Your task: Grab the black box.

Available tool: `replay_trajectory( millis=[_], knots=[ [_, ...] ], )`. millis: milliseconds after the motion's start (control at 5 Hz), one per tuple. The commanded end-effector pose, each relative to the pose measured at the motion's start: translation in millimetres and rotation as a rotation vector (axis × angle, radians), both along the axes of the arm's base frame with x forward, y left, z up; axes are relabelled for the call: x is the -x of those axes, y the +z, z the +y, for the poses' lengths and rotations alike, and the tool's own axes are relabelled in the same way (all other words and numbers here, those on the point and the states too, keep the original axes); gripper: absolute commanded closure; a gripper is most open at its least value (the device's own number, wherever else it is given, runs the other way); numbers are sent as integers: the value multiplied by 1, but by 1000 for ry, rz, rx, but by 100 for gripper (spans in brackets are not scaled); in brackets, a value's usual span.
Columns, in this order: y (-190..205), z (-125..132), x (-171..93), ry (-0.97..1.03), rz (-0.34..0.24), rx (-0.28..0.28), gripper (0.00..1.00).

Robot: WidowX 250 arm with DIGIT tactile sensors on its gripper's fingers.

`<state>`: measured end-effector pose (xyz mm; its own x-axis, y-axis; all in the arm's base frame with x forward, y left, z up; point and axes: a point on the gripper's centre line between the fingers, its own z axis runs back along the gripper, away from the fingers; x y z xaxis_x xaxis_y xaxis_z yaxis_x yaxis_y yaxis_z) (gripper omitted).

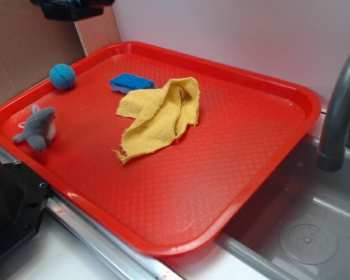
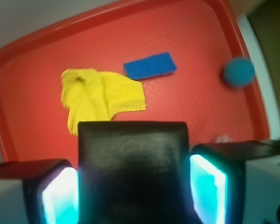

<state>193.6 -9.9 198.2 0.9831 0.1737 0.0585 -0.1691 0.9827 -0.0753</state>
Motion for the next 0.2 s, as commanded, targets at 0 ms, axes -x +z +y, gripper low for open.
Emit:
replay_trajectory(
  millis=[0],
  knots=[
    [19,11,8,-49,-110,-4,100]
  ],
)
